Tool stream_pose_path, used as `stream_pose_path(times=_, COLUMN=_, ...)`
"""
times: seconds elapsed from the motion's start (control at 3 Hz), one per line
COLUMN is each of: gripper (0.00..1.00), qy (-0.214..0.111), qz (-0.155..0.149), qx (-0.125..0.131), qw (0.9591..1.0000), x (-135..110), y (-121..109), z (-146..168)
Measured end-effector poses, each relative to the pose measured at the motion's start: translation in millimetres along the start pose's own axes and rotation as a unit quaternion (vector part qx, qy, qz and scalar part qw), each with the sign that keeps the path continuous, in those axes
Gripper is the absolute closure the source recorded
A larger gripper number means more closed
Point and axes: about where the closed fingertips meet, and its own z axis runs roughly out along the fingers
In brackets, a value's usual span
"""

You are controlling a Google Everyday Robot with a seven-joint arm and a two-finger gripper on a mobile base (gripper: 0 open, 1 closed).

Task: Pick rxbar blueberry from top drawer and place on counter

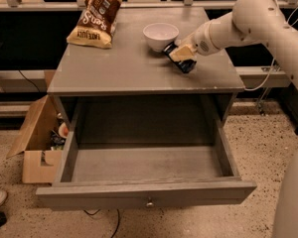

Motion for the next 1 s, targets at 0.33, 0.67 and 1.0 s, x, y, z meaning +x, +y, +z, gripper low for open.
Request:
stream_pose_path(times=0.33, gripper=0.39, qy=0.004, qz=0.009, qx=-0.009, qw=0.9999, x=3.9, y=-2.8, z=8.3)
stream_pose_path(times=0.67, gripper=0.15, qy=-0.004, qz=0.018, qx=-0.009, qw=0.9998, x=4.4, y=-8.1, z=5.4)
stream_pose_path(times=1.0, gripper=0.00, qy=-0.019, qz=0.023, qx=0.011, qw=0.9995, x=2.1, y=-18.3, z=-13.0)
